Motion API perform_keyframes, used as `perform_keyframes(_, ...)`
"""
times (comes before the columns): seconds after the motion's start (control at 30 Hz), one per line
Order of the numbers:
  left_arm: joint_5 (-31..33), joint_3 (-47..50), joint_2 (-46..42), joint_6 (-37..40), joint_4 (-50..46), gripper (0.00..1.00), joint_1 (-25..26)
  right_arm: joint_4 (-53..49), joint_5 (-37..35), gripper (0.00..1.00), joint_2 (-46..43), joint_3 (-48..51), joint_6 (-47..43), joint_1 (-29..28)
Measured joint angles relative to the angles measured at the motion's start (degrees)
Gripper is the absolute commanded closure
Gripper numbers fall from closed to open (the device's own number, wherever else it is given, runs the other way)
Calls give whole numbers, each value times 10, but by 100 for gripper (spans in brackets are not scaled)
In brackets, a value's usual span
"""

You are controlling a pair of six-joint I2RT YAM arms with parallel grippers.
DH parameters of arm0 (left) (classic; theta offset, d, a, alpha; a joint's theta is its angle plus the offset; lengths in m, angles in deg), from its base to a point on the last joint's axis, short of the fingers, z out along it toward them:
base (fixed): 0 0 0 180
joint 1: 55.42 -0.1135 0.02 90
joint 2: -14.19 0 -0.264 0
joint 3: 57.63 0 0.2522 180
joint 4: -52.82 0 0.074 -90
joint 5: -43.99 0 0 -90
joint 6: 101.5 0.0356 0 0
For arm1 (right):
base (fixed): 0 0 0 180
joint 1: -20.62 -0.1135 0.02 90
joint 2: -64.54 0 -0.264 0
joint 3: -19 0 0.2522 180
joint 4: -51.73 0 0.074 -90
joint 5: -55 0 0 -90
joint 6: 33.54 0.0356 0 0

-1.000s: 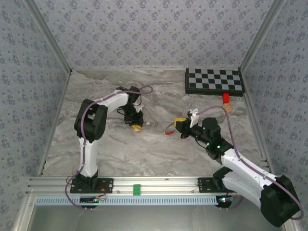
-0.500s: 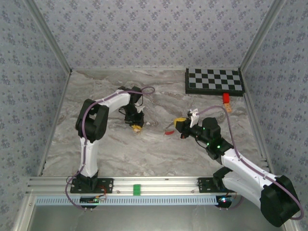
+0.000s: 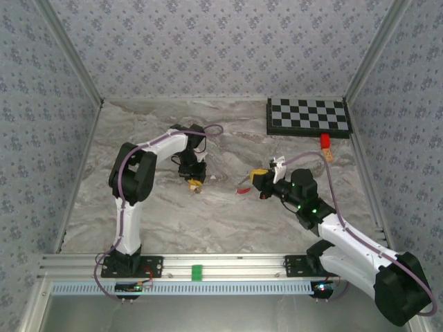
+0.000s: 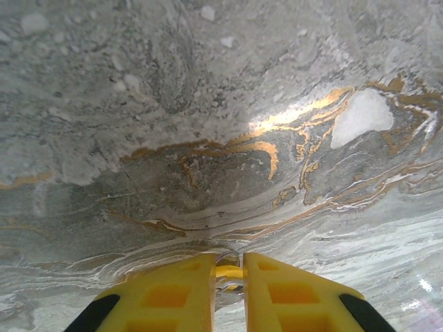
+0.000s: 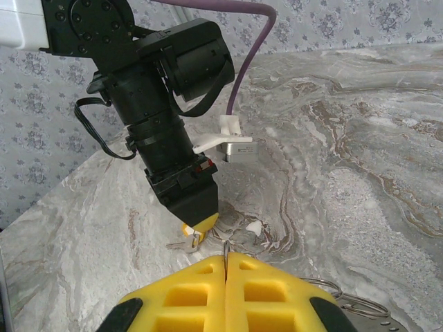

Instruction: Put the keys on the keyring

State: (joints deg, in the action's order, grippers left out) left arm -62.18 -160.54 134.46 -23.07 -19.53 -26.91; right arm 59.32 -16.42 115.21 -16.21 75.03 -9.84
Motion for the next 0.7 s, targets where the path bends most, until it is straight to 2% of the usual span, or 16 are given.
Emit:
perform_keyframes(0.3, -5, 0, -30, 0, 9, 81, -7, 0, 0, 100, 0, 0, 0, 0)
perform_keyframes(0.7, 21, 1, -27, 2, -2, 81, -7, 0, 0, 100, 0, 0, 0, 0)
